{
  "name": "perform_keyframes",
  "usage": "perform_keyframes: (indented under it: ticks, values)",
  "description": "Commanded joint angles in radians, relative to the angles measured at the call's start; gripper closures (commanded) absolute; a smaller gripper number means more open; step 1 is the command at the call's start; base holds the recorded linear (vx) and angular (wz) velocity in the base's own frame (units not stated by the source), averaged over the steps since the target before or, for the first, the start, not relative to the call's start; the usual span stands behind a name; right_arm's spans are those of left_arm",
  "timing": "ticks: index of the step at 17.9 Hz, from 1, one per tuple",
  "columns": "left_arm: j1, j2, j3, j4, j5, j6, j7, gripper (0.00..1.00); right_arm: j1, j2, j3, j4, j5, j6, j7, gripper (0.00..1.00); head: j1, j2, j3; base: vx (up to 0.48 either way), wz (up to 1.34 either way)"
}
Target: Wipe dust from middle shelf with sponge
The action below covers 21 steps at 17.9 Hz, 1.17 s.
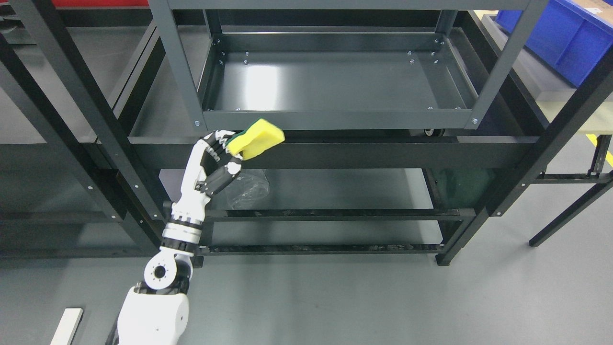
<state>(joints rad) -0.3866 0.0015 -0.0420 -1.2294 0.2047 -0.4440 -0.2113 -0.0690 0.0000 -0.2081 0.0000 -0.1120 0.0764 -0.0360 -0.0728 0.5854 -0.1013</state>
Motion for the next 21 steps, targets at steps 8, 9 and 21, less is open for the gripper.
perform_keyframes:
  ticks: [8, 9, 21]
  values:
    - [0.109, 0.016, -0.018, -0.297, 0.104, 0.106, 0.101, 1.00, 0.000, -0.017, 0.000, -0.017, 0.000, 0.000, -0.001, 0.00, 0.0000, 0.000, 0.000, 0.000, 0.00]
    - [0.126, 0.016, -0.033, -0.314, 0.104, 0.108, 0.101, 1.00, 0.000, -0.017, 0.000, -0.017, 0.000, 0.000, -0.001, 0.00, 0.0000, 0.000, 0.000, 0.000, 0.00]
    - [0.150, 0.016, -0.039, -0.320, 0.104, 0.108, 0.099, 1.00, 0.000, -0.017, 0.001, -0.017, 0.000, 0.000, -0.001, 0.00, 0.0000, 0.000, 0.000, 0.000, 0.00]
